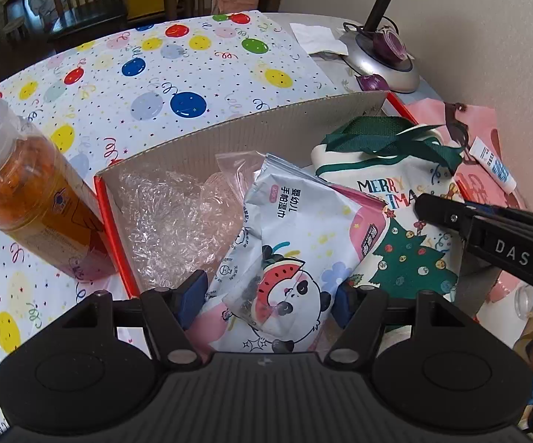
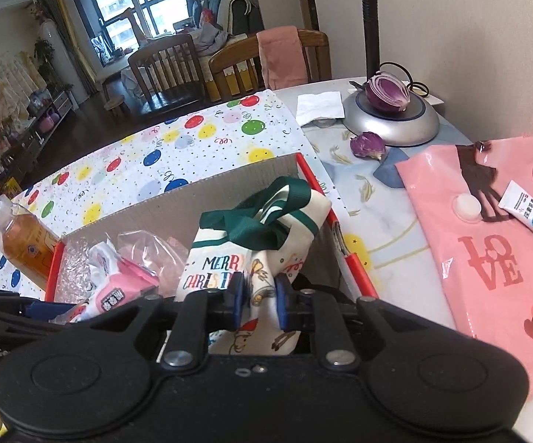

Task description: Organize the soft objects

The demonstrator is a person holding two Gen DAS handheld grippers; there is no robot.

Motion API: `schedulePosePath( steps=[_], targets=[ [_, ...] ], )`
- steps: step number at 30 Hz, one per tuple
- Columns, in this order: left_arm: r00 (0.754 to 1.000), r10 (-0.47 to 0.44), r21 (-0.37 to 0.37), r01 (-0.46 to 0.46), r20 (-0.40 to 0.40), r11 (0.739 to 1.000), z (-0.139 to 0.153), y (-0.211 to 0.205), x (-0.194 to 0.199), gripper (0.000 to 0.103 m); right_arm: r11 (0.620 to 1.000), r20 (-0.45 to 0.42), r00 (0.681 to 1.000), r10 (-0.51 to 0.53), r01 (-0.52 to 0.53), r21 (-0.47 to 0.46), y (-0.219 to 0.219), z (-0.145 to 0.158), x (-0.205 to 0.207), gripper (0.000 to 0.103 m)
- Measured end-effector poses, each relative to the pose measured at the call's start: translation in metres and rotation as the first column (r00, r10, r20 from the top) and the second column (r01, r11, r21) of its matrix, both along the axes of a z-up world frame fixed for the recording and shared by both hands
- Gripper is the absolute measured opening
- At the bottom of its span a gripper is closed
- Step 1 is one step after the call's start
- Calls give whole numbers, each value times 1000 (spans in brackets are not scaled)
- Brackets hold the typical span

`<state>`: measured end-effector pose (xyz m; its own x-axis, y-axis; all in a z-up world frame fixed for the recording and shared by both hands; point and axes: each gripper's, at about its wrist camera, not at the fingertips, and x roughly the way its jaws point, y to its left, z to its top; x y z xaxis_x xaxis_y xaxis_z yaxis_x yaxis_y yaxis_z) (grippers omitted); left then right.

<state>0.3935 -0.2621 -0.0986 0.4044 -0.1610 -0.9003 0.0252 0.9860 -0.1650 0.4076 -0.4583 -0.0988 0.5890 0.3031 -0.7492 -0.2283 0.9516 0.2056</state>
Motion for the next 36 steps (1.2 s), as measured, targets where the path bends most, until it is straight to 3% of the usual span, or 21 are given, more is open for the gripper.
schedulePosePath(
  steps=[6, 17, 23, 36],
  targets=[
    [999, -31, -5, 31, 17, 1000, -3, -1, -2, 71, 1000, 0, 1000, 13, -13, -9, 2, 2, 0, 27],
    [997, -46, -57, 50, 68, 997, 9, 8, -15, 80, 998, 33, 999, 38, -37, -49, 0, 14, -18, 62],
    [990, -64, -54, 71, 126, 996, 25, 15, -31, 80, 998, 69, 996, 55, -53, -35, -1, 28, -37, 68],
    [927, -166, -27, 186, 337, 982, 80, 41, -97, 80, 995, 210, 974, 89, -99, 34, 22, 72, -97, 81]
  ],
)
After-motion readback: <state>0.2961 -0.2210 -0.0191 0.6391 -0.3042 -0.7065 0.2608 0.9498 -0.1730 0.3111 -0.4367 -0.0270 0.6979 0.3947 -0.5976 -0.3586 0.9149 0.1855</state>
